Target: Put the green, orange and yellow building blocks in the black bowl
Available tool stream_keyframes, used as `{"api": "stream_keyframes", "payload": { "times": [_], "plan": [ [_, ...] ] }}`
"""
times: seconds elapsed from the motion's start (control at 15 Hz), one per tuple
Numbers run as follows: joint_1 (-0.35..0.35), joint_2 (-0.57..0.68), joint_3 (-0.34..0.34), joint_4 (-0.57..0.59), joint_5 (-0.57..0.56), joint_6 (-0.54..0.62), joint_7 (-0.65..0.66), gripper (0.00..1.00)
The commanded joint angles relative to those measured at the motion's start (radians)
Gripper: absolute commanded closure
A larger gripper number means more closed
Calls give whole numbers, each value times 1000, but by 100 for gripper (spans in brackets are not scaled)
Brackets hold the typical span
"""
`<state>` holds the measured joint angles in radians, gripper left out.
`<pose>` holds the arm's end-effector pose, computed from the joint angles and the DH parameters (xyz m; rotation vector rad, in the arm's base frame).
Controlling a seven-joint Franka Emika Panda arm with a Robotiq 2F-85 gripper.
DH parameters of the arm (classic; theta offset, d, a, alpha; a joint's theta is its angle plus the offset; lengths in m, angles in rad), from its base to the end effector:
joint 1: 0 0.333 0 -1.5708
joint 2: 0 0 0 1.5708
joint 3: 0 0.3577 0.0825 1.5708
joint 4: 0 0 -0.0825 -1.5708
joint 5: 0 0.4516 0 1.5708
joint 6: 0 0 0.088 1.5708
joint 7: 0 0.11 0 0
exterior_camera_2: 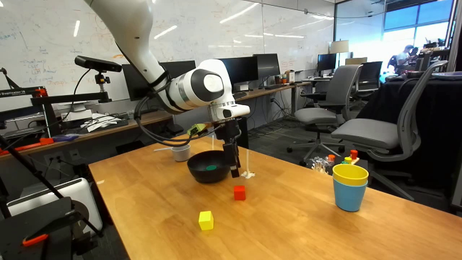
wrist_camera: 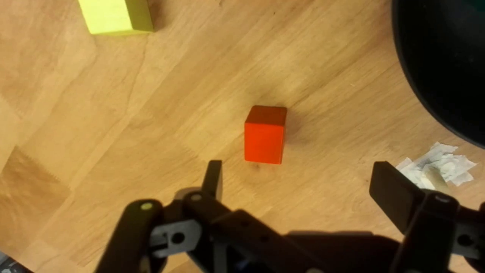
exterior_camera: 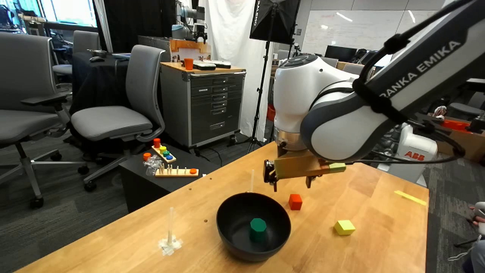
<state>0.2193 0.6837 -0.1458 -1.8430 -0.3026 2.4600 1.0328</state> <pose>0.6975 0.0547 0.1259 2.7016 -0.9665 0.1259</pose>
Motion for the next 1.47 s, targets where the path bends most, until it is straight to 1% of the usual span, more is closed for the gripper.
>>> {"api": "stream_keyframes", "payload": {
  "times": [0.0, 0.27, 0.67, 1.4],
  "plan": [
    [-27, 17, 20, 29, 52, -23, -87, 0],
    [-17, 36, 1, 26, 63, -8, -96, 0],
    [-6, 68, -24, 36, 46, 7, -84, 0],
    [-2, 124, -44, 63, 46, -5, -81, 0]
  ]
}}
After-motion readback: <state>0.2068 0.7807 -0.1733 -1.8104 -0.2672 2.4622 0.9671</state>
